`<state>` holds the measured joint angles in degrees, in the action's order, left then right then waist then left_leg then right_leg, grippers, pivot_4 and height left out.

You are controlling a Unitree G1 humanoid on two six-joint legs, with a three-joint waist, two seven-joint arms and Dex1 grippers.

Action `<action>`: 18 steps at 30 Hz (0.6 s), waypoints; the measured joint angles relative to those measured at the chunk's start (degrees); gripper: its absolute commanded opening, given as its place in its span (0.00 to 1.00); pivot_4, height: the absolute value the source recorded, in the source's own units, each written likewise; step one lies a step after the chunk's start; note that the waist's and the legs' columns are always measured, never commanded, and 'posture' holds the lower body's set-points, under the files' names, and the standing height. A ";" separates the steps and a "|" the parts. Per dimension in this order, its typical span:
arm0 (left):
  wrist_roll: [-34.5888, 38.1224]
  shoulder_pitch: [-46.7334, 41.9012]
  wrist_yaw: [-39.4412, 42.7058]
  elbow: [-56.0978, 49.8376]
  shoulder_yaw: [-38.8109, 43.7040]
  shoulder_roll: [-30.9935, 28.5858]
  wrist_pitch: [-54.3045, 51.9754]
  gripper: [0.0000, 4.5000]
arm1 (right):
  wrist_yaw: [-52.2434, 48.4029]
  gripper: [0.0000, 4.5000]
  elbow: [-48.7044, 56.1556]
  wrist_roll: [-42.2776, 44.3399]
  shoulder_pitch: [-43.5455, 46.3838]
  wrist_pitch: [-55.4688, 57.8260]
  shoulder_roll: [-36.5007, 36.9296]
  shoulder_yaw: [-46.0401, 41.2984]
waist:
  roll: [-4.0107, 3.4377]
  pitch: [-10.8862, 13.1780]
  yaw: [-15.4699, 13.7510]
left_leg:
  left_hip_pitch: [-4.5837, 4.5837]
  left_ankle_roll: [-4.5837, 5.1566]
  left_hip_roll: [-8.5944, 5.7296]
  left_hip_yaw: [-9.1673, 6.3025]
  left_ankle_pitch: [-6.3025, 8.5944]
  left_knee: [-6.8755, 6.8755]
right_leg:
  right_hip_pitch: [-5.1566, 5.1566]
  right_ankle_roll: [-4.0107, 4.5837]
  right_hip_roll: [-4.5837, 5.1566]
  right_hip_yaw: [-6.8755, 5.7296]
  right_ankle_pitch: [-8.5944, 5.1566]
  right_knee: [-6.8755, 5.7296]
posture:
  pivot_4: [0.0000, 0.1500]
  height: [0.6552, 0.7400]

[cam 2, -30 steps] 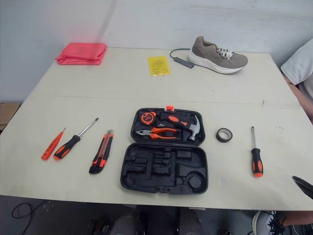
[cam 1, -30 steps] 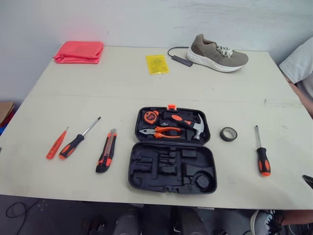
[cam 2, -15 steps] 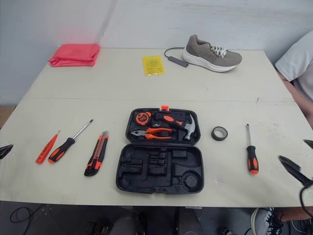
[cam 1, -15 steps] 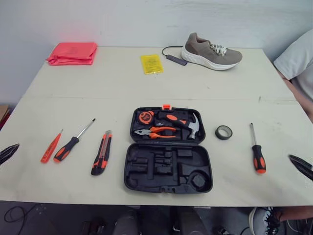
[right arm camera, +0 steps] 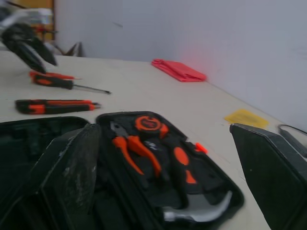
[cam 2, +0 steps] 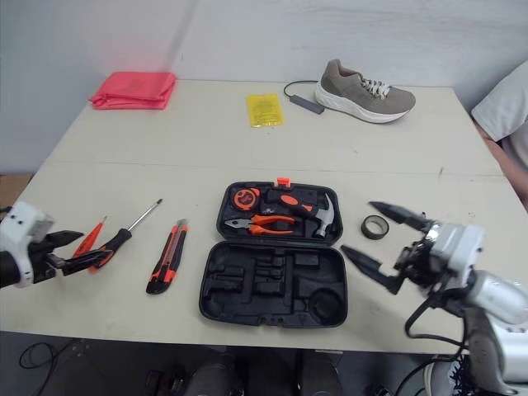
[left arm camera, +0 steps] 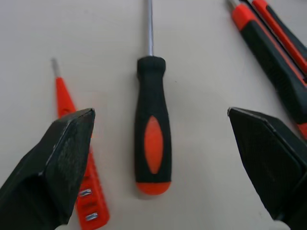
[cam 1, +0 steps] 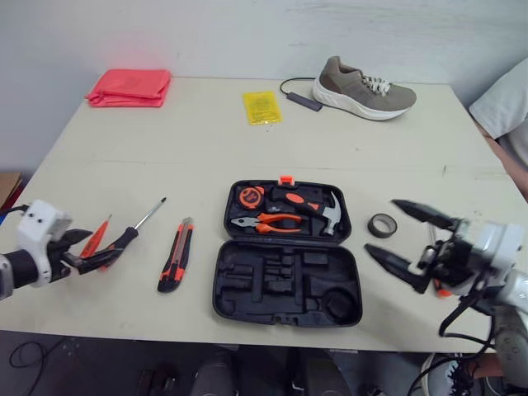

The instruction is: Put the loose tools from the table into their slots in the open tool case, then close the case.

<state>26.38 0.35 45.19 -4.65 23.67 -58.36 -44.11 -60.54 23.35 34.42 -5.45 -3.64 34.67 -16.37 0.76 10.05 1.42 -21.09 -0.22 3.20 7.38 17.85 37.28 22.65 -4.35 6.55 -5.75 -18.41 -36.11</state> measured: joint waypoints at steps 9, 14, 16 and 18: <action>-4.42 -6.15 -4.91 3.42 -7.92 1.71 -3.39 1.00 | -0.94 1.00 -0.81 -1.75 0.35 -2.72 -0.42 0.90 | 0.02 0.00 0.02 | -0.01 0.00 0.00 0.01 -0.01 0.02 | 0.03 0.00 -0.01 -0.03 0.00 -0.02 | 1.00 1.00; -5.30 -8.05 -4.96 3.64 -9.62 1.88 -4.58 0.61 | -1.00 1.00 -0.83 -2.01 -0.04 -2.82 -0.41 0.92 | 0.02 0.00 -0.05 | 0.03 0.01 -0.02 0.00 -0.02 0.05 | 0.02 0.00 0.01 -0.02 0.00 -0.09 | 1.00 1.00; -5.73 -8.97 -4.99 4.22 -10.22 1.89 -5.04 0.40 | -0.97 1.00 -0.82 -2.31 -0.06 -2.82 -0.41 0.94 | 0.02 0.00 -0.16 | 0.03 0.01 -0.04 0.00 -0.02 0.06 | 0.02 0.00 0.02 -0.02 0.00 -0.09 | 1.00 1.00; -6.23 -9.46 -4.88 5.10 -10.40 1.90 -4.92 0.18 | -0.91 1.00 -0.82 -2.47 -0.17 -2.88 -0.41 0.94 | 0.01 -0.01 -0.17 | 0.03 0.02 -0.05 0.01 -0.03 0.05 | 0.02 0.00 0.02 -0.02 0.00 -0.10 | 1.00 1.00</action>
<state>20.15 -9.11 40.32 0.45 13.27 -56.47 -49.03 -61.45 22.52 31.94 -5.62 -6.53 34.26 -15.42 0.77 10.04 1.25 -21.05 -0.20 3.15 7.39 17.83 37.33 22.67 -4.35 6.57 -5.77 -18.41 -36.21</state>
